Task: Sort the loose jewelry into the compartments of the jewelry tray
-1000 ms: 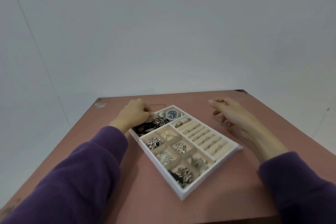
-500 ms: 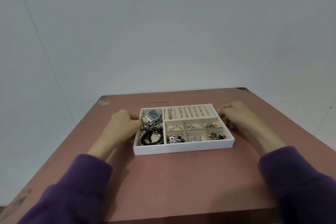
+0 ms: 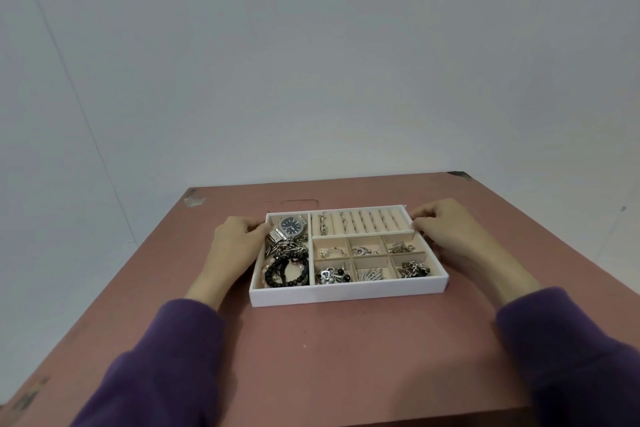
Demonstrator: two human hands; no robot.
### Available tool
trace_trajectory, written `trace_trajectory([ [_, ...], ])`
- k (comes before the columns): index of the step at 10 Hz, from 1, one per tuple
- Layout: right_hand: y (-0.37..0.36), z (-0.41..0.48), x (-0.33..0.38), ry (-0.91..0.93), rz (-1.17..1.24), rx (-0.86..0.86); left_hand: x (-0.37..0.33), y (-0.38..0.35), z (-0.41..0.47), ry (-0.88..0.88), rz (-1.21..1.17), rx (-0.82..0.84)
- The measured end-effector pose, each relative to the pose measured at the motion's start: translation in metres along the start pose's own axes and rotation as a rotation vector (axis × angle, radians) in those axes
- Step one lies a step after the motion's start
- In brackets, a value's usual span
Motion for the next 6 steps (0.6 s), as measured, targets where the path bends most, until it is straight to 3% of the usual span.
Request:
trace_trajectory([
  [2,0.001,0.000,0.001,-0.005,-0.016,-0.015,0.001,0.000,0.003,-0.004,0.053,0.001],
  [5,0.001,0.002,-0.001,-0.040,-0.010,0.021,-0.003,0.004,0.000,0.033,-0.046,0.059],
  [6,0.005,-0.005,0.003,0.001,-0.015,-0.047,-0.001,0.010,-0.010,0.030,-0.091,0.084],
])
Point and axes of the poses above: each hand's wrist, its own z-axis towards the middle knuckle, its own y-axis out of the back of the hand, x = y × z, the point moved 1 cm from there along z, towards the middle knuckle, and after that the axes turned 15 degrees about z, right-handed, at the moved point
